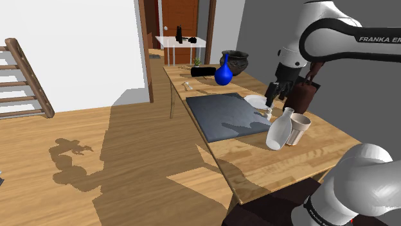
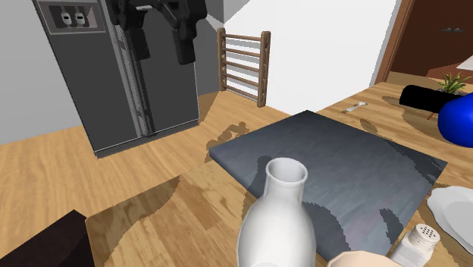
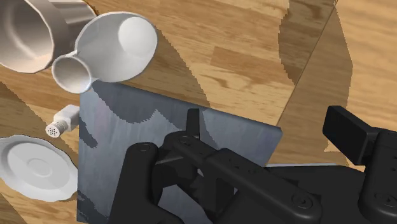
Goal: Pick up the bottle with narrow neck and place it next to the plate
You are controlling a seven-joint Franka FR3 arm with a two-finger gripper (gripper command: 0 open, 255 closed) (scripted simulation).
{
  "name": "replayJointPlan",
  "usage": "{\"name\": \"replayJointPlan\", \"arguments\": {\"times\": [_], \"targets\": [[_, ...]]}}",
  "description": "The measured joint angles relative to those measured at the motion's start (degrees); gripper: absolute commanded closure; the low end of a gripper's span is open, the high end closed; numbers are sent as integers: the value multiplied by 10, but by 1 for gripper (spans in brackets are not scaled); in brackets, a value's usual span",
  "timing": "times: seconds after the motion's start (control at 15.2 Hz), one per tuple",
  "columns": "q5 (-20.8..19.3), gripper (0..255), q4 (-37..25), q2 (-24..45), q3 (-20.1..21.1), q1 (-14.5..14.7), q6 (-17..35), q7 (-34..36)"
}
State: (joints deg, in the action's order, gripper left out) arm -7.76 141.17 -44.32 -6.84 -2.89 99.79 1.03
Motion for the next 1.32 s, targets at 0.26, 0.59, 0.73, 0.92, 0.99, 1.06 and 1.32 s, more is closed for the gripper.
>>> {"name": "replayJointPlan", "arguments": {"times": [0.26,0.59,0.73,0.92,0.99,1.06,1.32], "targets": [[-26,0,10,18,-52,-19,21,-50],[-57,0,2,67,-124,-41,56,-119],[-66,0,0,90,-151,-48,74,-144],[-77,0,-8,125,-195,-57,97,-187],[-78,0,-15,137,-206,-58,102,-199],[-80,0,-12,144,-213,-59,110,-204],[-84,0,9,158,-226,-61,145,-210]]}}
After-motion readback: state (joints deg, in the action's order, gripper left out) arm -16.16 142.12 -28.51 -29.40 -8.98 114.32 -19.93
